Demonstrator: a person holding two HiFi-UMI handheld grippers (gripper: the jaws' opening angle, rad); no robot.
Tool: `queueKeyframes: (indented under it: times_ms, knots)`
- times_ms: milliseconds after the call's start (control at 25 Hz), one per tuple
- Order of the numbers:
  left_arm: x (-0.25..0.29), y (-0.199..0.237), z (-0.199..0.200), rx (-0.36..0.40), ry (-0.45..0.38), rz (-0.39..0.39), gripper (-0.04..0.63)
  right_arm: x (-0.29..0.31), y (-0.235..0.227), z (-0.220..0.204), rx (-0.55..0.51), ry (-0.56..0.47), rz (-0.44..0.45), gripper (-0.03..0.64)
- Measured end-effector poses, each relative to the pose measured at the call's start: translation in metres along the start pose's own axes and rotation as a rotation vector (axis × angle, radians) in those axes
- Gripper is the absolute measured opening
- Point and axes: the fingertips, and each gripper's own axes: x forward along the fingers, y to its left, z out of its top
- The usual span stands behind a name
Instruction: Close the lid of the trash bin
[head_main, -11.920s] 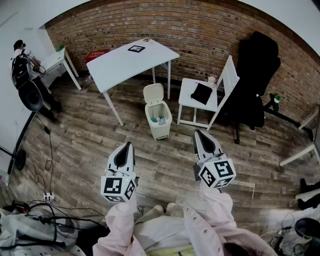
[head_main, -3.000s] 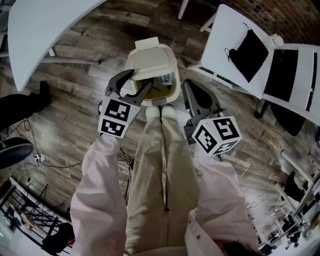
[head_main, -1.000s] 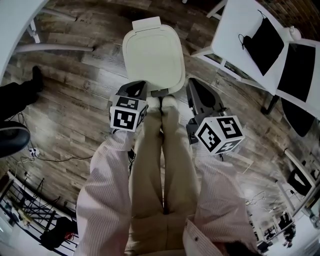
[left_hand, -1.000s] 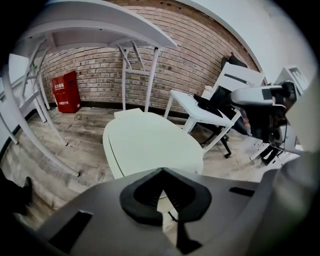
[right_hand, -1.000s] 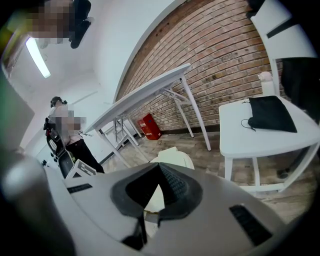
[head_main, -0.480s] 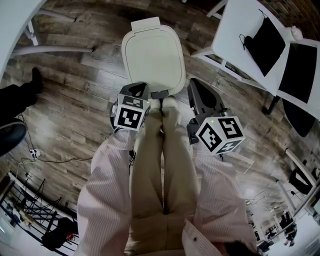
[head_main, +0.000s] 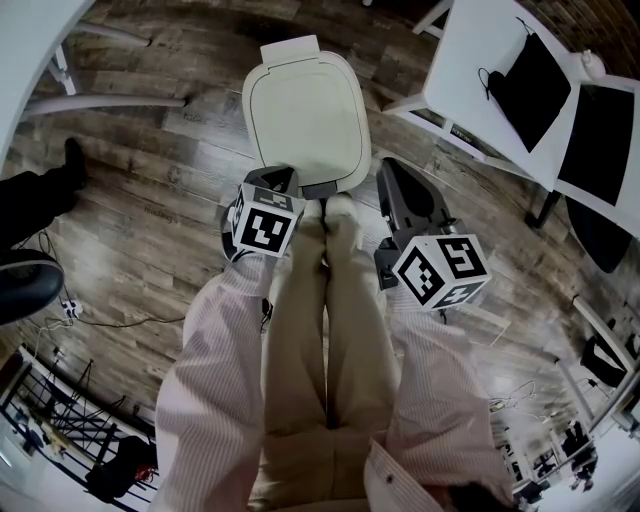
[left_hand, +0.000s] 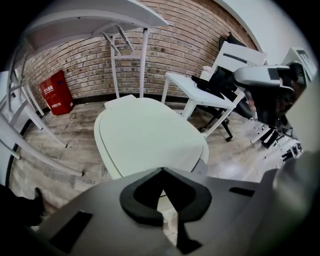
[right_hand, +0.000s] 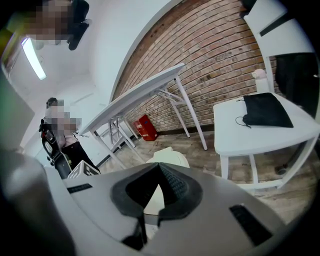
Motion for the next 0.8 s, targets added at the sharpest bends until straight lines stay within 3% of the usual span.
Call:
queueKeyframes:
  times_ms: [480, 800]
  knots:
    - [-0.004, -0.003, 0.001, -0.079, -0.007, -0.014, -0.006, -0.001, 0.001, 0.010, -0.001, 0.002, -0.003, 0.003]
    - [-0.046, -0.012, 0.040, -0.163, -0.195, -0.021, -0.006, -0.009, 0.011, 0.039, -0.016, -0.002, -0.019, 0.003]
